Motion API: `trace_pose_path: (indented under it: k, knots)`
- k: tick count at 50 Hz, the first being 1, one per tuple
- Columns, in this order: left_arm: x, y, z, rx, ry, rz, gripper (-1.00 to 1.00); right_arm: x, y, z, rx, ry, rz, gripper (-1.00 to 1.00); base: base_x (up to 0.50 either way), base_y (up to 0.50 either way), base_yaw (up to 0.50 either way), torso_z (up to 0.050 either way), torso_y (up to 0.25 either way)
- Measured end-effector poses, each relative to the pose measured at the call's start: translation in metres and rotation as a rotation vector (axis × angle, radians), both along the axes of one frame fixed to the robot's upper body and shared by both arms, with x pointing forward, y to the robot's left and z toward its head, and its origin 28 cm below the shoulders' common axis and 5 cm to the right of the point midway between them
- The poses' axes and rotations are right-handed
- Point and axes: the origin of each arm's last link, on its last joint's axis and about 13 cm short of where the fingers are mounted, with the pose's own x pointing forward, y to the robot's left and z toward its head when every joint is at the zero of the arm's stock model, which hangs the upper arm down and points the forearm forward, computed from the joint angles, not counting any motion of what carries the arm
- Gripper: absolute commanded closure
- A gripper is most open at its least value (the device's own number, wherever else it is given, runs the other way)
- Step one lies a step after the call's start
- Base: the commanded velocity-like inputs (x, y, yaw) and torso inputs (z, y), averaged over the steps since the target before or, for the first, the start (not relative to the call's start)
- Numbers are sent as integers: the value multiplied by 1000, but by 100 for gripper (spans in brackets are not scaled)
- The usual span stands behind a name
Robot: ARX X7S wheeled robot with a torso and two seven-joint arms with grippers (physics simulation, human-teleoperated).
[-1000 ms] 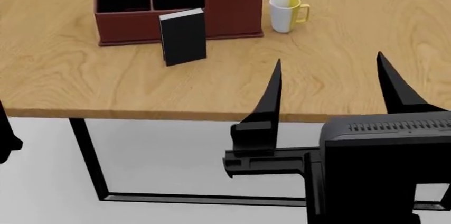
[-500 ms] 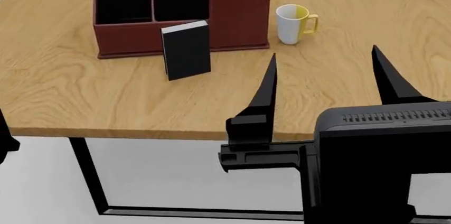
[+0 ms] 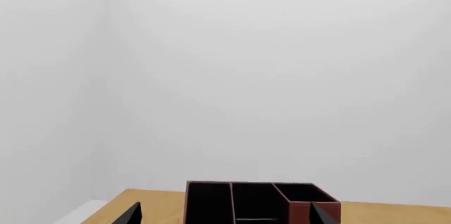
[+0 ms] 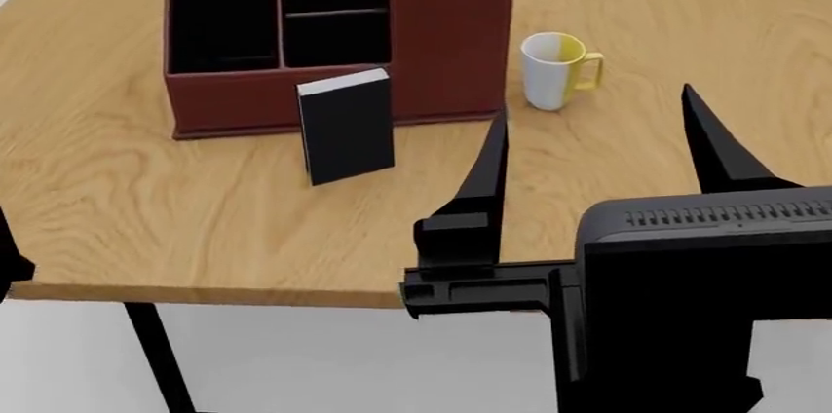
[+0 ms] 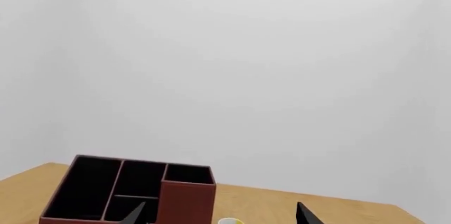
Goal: Pick up the book and place it in the front compartment of the caddy.
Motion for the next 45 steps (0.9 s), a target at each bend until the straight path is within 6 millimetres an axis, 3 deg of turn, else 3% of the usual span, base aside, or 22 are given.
trace_pose_path:
  k: [45]
  knots:
    - [-1, 1, 0, -7, -3, 2, -100, 1, 3, 1, -5, 3, 12, -100, 251, 92, 0, 0, 1]
